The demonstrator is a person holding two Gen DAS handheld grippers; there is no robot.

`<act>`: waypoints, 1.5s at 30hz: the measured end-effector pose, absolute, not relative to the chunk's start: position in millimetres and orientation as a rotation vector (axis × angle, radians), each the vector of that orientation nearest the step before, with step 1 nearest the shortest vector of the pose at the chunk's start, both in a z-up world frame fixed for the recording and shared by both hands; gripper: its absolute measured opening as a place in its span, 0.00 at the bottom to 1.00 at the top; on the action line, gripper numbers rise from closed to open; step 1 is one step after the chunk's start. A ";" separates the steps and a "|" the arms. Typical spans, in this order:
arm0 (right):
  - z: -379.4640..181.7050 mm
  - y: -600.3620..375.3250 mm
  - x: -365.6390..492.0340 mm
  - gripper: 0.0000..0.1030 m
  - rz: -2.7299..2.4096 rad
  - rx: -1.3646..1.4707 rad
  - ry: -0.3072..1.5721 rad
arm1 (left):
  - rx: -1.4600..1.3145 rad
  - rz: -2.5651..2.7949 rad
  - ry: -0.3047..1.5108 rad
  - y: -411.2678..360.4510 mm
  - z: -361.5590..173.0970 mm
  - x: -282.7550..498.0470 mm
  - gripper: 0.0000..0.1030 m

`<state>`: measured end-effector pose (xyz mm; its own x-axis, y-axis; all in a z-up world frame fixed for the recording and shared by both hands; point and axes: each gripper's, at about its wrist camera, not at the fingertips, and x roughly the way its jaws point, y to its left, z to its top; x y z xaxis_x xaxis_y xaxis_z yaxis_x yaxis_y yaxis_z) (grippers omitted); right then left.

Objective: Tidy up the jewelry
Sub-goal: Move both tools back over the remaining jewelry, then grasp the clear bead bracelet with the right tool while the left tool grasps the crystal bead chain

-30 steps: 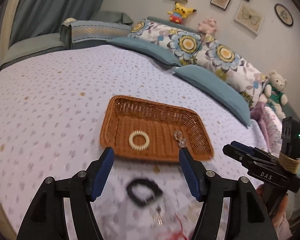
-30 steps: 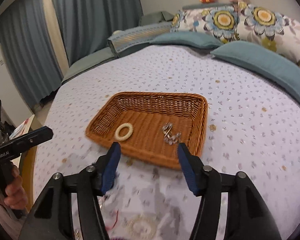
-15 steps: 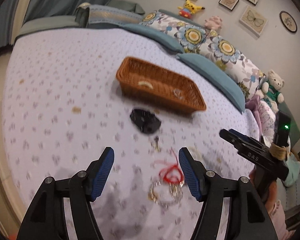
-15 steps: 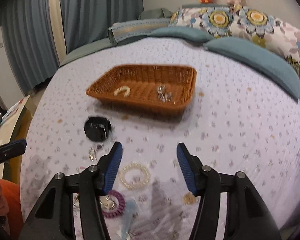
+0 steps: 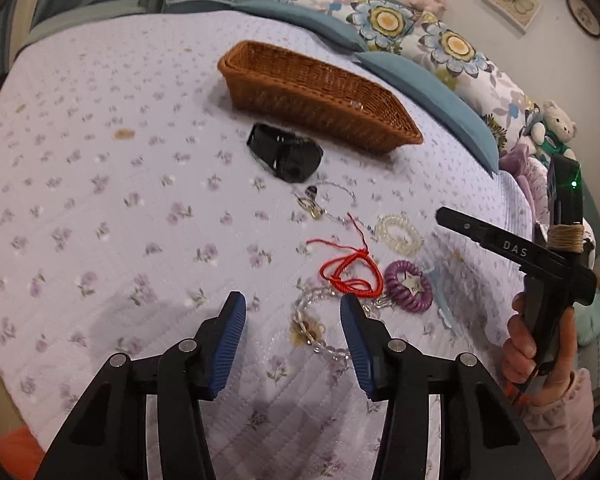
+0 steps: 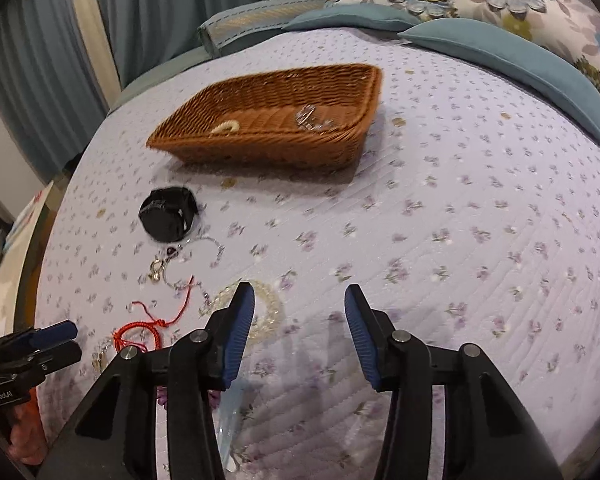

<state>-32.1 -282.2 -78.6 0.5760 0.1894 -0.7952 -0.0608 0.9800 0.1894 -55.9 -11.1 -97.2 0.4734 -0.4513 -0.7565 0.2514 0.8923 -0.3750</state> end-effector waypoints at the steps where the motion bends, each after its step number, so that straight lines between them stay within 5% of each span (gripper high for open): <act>1: -80.4 -278.3 -30.6 0.47 0.149 0.133 0.951 | -0.215 -0.437 0.992 -13.1 -98.1 -56.3 0.49; 11: -98.0 -254.4 -15.6 0.40 0.148 0.052 1.003 | -0.116 -0.439 1.021 -40.4 -108.4 -55.9 0.45; 18: -103.4 -249.7 -13.0 0.37 0.150 0.025 1.023 | -0.042 -0.394 1.025 -50.7 -110.6 -54.4 0.31; 27: -106.8 -233.5 -14.1 0.14 0.151 -0.074 1.028 | 0.009 -0.373 1.015 -56.8 -114.4 -51.2 0.31; 29: -106.1 -231.1 -14.7 0.13 0.151 -0.086 1.021 | 0.032 -0.364 1.007 -59.7 -114.3 -52.5 0.27; 31: -105.1 -231.2 -15.5 0.13 0.149 -0.084 1.014 | 0.054 -0.355 1.001 -61.2 -114.4 -53.3 0.08; 45: -78.9 -255.5 -21.5 0.12 0.187 0.066 0.937 | -0.174 -0.626 0.874 -38.5 -71.0 -73.9 0.07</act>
